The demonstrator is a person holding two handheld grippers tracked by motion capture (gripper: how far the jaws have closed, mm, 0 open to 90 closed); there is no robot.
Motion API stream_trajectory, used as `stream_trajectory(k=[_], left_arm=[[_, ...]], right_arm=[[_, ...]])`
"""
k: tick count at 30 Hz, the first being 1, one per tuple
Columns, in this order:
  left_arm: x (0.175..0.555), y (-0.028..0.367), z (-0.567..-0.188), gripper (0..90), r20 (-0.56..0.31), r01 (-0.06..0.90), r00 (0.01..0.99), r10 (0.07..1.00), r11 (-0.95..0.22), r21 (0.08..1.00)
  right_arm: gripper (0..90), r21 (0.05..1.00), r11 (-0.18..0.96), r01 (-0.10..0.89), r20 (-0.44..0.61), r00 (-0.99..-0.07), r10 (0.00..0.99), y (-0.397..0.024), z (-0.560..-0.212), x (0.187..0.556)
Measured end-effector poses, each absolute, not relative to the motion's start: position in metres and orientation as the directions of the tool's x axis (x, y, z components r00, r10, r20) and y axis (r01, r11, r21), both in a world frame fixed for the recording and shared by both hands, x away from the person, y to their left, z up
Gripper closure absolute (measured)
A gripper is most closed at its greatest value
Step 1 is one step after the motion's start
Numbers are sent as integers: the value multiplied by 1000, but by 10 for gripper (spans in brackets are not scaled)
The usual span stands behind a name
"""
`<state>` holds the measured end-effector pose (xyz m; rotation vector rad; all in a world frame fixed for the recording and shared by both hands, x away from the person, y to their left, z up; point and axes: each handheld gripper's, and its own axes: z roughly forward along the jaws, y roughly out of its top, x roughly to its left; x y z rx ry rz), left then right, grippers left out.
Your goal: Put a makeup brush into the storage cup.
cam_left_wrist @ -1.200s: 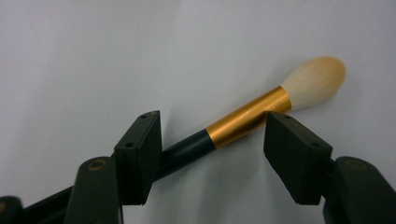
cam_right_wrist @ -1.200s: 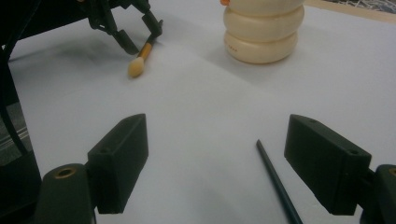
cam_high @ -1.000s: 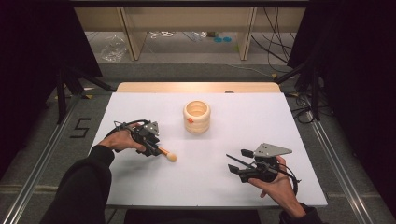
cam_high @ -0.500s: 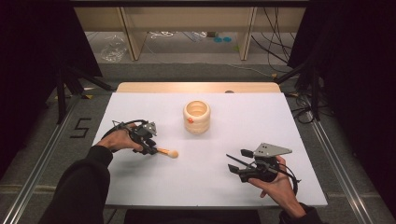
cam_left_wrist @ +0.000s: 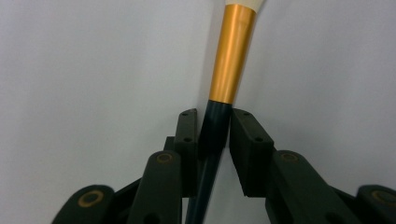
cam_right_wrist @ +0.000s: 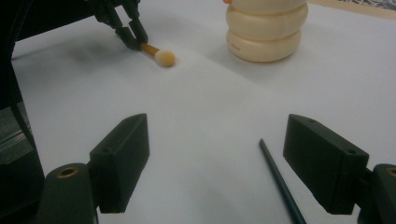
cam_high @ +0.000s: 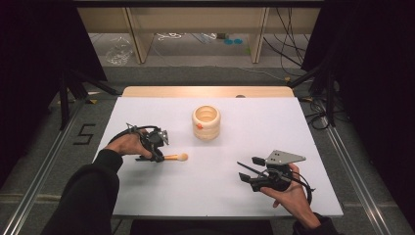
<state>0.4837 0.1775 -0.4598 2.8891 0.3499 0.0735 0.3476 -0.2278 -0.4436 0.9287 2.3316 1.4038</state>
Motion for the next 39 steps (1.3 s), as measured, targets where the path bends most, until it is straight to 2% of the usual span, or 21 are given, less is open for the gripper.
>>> stream_trajectory(k=[4, 9, 16, 23, 25, 26, 29, 30, 32, 33, 35, 36, 37, 38, 39], left_arm=[[483, 177, -460, 771, 18, 239, 968, 249, -945, 224], [484, 174, -459, 775, 18, 260, 963, 269, -945, 199], [484, 163, -458, 779, 19, 287, 956, 292, -950, 123], [482, 171, -457, 782, -30, 374, 927, 374, -912, 168], [482, 180, -454, 782, -60, 427, 903, 426, -871, 242], [482, 180, -454, 782, -60, 427, 903, 426, -871, 242], [482, 189, -445, 782, -80, 459, 884, 460, -825, 329], [480, 192, -439, 782, -115, 486, 867, 484, -775, 404], [478, 193, -435, 782, -118, 489, 863, 491, -756, 436], [473, 193, -428, 783, -144, 509, 842, 520, -679, 529], [471, 194, -424, 783, -150, 505, 843, 516, -665, 550], [468, 194, -420, 782, -177, 507, 835, 521, -604, 614], [468, 194, -420, 783, -177, 507, 835, 521, -604, 614], [462, 191, -420, 783, -237, 540, 801, 549, -495, 680], [462, 191, -420, 782, -237, 540, 801, 549, -495, 680]], right_arm=[[236, 853, 341, 395, 89, -755, 650, -228, -442, 347], [238, 854, 332, 399, 106, -761, 641, -227, -443, 347], [244, 853, 336, 400, 106, -762, 639, -227, -443, 347], [248, 853, 339, 396, 106, -769, 631, -227, -444, 347], [248, 853, 339, 397, 105, -766, 634, -227, -444, 348], [249, 853, 339, 397, 104, -766, 634, -227, -444, 348], [248, 855, 334, 396, 104, -763, 638, -227, -444, 348], [248, 854, 336, 397, 104, -763, 638, -227, -444, 348], [249, 855, 332, 399, 109, -763, 638, -228, -443, 348], [250, 864, 314, 394, 123, -770, 626, -227, -445, 349], [253, 862, 307, 402, 126, -759, 639, -227, -442, 349], [255, 873, 297, 388, 121, -760, 638, -226, -442, 350], [255, 873, 297, 388, 121, -760, 638, -226, -442, 350], [257, 879, 271, 392, 141, -757, 638, -226, -440, 350], [257, 879, 271, 392, 141, -757, 638, -226, -440, 350]])
